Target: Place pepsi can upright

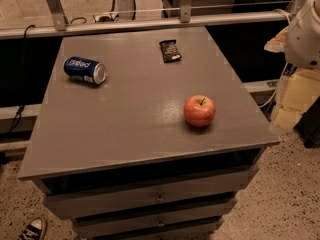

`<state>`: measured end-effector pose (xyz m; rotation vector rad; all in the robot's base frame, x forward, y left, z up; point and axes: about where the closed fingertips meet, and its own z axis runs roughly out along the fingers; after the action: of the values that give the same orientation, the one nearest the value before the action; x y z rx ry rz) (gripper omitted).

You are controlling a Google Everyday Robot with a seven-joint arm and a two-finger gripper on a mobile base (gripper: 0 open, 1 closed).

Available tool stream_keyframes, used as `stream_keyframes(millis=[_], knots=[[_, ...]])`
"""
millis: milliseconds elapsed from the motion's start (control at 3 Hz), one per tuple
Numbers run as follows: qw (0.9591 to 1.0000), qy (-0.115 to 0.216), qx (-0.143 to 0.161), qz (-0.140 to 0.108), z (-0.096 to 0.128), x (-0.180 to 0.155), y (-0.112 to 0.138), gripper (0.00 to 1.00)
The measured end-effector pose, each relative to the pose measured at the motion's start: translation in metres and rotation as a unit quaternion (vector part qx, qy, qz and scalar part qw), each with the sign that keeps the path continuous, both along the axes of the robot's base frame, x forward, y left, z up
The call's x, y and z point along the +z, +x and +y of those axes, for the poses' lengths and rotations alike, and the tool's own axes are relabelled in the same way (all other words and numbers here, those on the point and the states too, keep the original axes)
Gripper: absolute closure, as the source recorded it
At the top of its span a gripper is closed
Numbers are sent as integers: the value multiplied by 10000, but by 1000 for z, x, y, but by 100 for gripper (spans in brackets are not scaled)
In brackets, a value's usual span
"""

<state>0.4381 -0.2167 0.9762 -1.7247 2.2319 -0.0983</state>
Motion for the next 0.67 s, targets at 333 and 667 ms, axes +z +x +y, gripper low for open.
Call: stream_keyframes(millis=[333, 667], knots=[[10000, 0, 0, 0, 0, 0, 0, 0], [9999, 111, 42, -19, 6, 0, 7, 0]])
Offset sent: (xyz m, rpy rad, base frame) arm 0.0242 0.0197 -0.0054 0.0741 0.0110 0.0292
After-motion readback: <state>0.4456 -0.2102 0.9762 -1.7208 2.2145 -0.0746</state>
